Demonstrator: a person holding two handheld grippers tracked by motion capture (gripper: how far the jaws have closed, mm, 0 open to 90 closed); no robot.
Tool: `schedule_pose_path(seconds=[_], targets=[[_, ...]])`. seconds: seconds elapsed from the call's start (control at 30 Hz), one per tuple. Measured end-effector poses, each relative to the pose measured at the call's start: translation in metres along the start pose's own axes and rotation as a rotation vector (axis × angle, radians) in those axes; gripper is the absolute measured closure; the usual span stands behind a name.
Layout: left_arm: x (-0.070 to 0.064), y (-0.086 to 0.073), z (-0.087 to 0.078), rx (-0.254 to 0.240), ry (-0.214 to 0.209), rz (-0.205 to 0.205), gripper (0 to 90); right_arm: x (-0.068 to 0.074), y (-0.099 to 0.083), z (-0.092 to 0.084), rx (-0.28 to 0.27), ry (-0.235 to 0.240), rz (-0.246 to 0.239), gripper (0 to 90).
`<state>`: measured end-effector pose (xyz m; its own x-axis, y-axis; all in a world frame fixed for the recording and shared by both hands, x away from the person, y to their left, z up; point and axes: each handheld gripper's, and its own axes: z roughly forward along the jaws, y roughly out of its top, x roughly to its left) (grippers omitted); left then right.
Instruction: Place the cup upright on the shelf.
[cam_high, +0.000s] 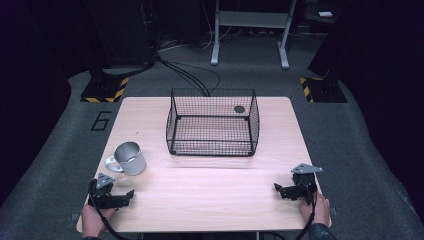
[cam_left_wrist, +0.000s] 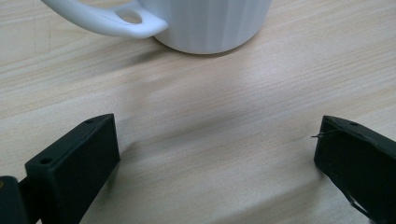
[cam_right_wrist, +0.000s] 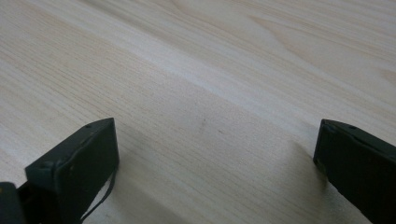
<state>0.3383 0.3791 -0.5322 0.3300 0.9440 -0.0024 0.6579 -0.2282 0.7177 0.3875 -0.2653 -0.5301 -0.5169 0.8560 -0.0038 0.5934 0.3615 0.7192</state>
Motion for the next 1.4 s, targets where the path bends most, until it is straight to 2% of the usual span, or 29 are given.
schedule_pose_path(seconds=[0.1,0.17,0.2,0.47,0.5,0.53,0.57,0.73,0.87,1.0,1.13,1.23,1.3,1.4], targets=[[0.000,0.000,0.001,-0.009,0.005,-0.001,0.0,0.000,0.000,0.000,0.000,0.000,0.000,0.0],[0.000,0.000,0.000,0.001,0.002,0.001,0.0,0.000,0.000,0.000,0.000,0.000,0.000,0.0],[0.000,0.000,0.001,-0.013,0.019,-0.008,0.0,0.000,0.000,0.000,0.000,0.000,0.000,0.0],[0.000,0.000,-0.001,0.002,0.018,-0.001,0.0,0.000,0.000,0.000,0.000,0.000,0.000,0.0],[-0.001,0.000,0.000,-0.013,0.022,-0.004,0.0,0.000,0.000,0.000,0.000,0.000,0.000,0.0],[0.000,0.000,-0.001,0.000,0.016,-0.003,0.1,0.000,0.000,0.000,0.000,0.000,0.000,0.0],[-0.001,-0.001,0.001,-0.022,0.019,-0.007,0.1,0.000,0.000,0.000,0.000,0.000,0.000,0.0],[-0.002,-0.002,-0.004,-0.023,0.003,-0.017,0.1,0.000,0.000,0.000,0.000,0.001,-0.001,0.0],[-0.006,-0.001,-0.015,-0.053,0.001,-0.018,0.1,0.000,0.000,0.000,0.000,0.001,-0.001,0.0],[-0.008,0.005,-0.028,-0.081,-0.017,-0.016,0.0,0.000,0.000,0.000,0.000,0.002,-0.002,0.0],[-0.010,0.016,-0.040,-0.104,-0.022,0.007,0.0,0.000,0.000,0.000,-0.001,0.002,-0.003,0.0],[-0.011,0.025,-0.048,-0.134,-0.028,0.009,0.0,0.000,0.000,0.000,0.000,0.003,-0.004,0.0],[-0.011,0.028,-0.051,-0.137,-0.034,0.015,0.0,0.000,0.000,0.000,0.000,0.003,-0.004,0.0],[-0.012,0.041,-0.060,-0.168,-0.039,0.028,0.0,0.000,0.000,0.000,0.000,0.003,-0.004,0.0]])
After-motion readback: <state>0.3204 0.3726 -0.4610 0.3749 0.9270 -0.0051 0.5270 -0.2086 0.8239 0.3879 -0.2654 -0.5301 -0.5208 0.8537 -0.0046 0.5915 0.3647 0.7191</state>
